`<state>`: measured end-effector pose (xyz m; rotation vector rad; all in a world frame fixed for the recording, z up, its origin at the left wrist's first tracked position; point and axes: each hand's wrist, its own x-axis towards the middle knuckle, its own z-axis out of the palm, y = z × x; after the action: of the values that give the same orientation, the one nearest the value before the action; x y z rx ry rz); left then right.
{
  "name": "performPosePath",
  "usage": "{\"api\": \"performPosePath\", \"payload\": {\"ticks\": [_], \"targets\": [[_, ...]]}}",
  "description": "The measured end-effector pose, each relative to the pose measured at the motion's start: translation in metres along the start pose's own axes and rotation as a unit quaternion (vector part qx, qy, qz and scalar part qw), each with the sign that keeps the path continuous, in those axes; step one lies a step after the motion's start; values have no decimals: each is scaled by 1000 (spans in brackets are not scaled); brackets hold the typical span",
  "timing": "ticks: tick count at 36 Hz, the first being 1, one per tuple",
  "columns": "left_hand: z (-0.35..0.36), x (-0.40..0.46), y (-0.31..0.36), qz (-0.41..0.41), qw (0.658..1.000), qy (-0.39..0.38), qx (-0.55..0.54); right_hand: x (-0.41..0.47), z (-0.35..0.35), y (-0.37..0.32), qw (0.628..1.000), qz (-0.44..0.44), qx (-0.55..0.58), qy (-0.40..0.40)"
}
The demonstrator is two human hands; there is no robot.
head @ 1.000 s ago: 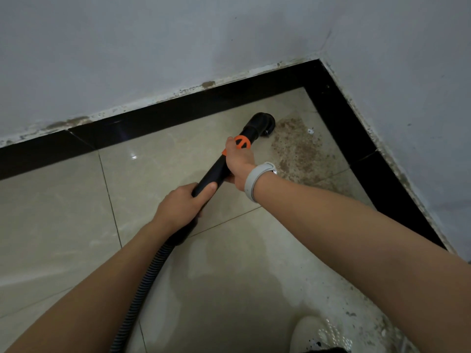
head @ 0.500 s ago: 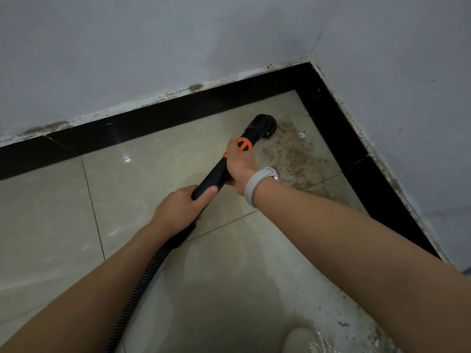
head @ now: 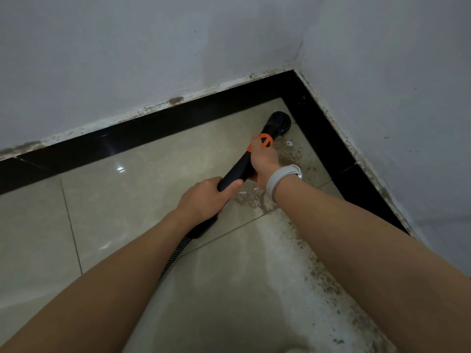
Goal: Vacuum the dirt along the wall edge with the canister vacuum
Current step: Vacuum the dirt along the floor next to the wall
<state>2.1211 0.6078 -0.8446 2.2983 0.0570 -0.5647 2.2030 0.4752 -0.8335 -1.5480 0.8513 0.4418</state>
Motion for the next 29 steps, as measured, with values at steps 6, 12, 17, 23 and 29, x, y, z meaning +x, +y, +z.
{"api": "performPosePath", "payload": {"ticks": [6,12,17,23,29], "targets": [[-6,-11,-9,-3,999,17,31,-11,4,9,998,11,42,-42],[-16,-42,-42,-14,997,48,57,-44,28,25,993,35,60,-95],[-29,-76,-71,-46,996,60,53,-77,51,38,986,64,51,-146],[-32,-111,-90,-70,995,55,45,-106,63,60,983,84,40,-158],[-30,-147,-104,-68,995,41,63,-134,62,88,978,117,41,-170]]}}
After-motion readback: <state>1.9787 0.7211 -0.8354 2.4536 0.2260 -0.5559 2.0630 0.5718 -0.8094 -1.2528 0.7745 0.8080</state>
